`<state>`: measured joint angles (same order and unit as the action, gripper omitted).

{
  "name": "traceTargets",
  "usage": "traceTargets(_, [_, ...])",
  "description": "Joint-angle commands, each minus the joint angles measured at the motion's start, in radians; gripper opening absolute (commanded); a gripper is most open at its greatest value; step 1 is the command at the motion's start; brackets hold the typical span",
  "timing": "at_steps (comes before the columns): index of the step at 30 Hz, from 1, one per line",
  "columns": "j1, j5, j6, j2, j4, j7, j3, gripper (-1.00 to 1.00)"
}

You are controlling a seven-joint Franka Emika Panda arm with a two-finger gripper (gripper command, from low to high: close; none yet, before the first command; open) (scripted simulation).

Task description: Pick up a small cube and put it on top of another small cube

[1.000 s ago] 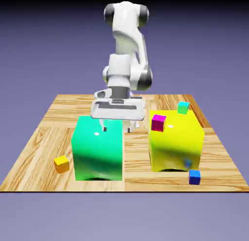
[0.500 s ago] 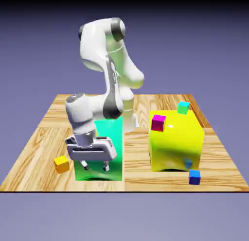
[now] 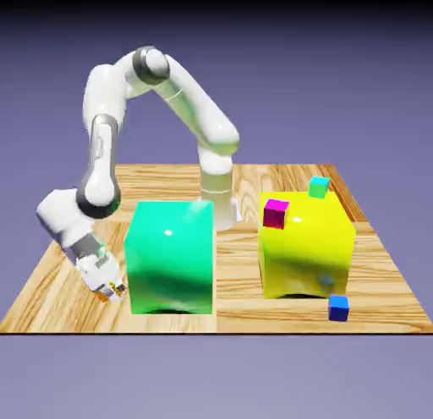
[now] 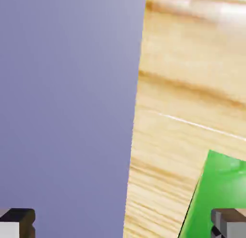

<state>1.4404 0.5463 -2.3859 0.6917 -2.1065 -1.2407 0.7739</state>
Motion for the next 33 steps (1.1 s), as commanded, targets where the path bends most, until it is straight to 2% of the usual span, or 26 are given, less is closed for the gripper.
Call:
traceTargets(1, [0.036, 0.043, 0.009, 0.001, -0.012, -0.029, 0.006, 0.00])
traceTargets(9, [0.252, 0.391, 0.179, 0.078, -0.065, -0.005, -0.051, 0.00])
traceTargets(13, [0.380, 0.452, 0.232, 0.137, -0.108, 0.004, -0.080, 0.00])
traceTargets(18, [0.294, 0.508, 0.126, 0.249, -0.071, 0.059, -0.067, 0.00])
traceTargets(19, [0.294, 0.508, 0.126, 0.249, -0.071, 0.059, -0.067, -1.00])
traceTargets(24, [0.347, 0.471, 0.242, 0.138, -0.097, -0.013, -0.074, -1.00])
traceTargets(33, [0.107, 0.456, 0.510, 0.110, 0.224, 0.039, 0.098, -1.00])
